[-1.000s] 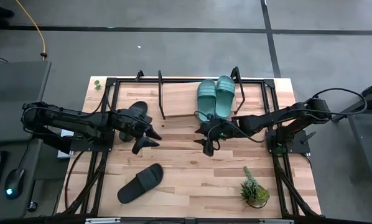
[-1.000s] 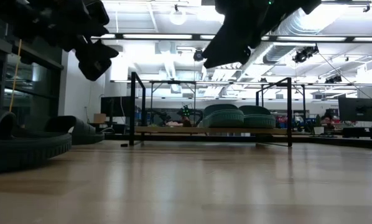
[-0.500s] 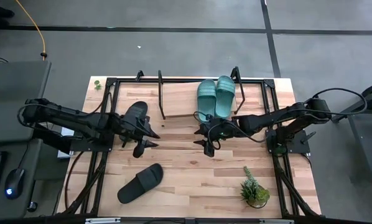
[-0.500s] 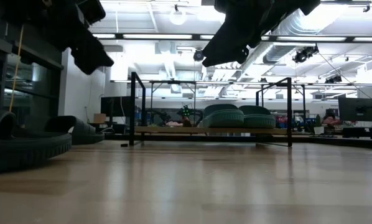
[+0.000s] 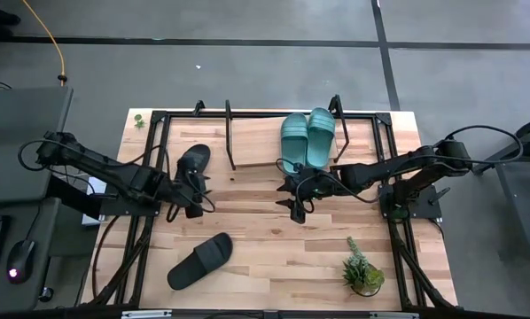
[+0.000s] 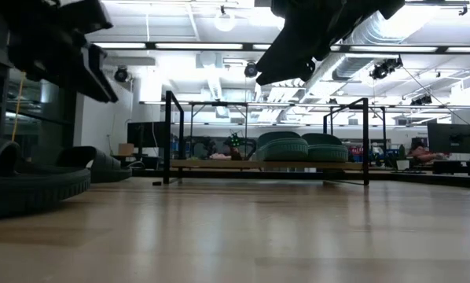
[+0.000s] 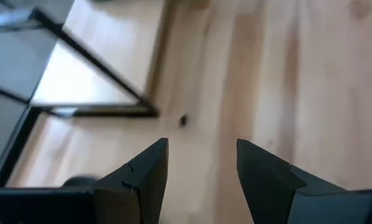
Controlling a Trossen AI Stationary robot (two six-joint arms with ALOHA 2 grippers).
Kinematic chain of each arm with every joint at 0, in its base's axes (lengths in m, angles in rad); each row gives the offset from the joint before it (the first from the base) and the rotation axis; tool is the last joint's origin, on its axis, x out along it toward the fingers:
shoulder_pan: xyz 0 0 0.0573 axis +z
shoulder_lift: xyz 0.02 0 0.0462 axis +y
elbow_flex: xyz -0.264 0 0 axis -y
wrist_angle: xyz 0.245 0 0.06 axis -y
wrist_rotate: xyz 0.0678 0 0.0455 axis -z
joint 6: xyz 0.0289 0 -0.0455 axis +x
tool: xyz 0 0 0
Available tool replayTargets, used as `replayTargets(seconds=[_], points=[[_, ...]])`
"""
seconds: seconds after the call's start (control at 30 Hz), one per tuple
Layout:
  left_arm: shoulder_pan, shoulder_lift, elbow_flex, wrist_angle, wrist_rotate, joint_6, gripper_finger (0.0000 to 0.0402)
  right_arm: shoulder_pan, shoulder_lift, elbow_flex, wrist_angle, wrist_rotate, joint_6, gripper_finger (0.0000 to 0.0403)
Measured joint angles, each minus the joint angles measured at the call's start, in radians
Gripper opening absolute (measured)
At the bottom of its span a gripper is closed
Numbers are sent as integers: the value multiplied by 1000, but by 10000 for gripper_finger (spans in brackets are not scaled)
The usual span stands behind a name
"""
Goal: Pick and place slides into the shelf
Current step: Put the top black slipper on the shelf
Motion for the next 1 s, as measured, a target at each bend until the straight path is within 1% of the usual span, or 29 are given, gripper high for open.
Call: replayTargets(seconds=[0.2,0.33,0.43,0.57,0.7,0.77,0.83,0.9,1.0], points=[[0,5,0,-121,-75,-62,175,0,0,0,-11,0,0,193],[0,9,0,-121,-110,-82,175,0,0,-1,-29,0,23,193],[0,20,0,-130,-116,-111,175,0,0,-1,-37,0,44,193],[1,36,0,-171,-141,-191,175,0,0,-1,-38,1,44,193],[1,43,0,-190,-157,-231,175,0,0,-1,-40,1,44,193],[7,42,0,-193,-153,-291,175,0,0,-1,-43,1,44,193],[37,40,0,-194,-145,-366,175,0,0,-1,-42,1,44,193],[85,37,0,-197,-130,-464,175,0,0,-1,-42,1,44,193],[191,34,0,-216,-83,-622,175,0,0,-1,-42,1,44,193]])
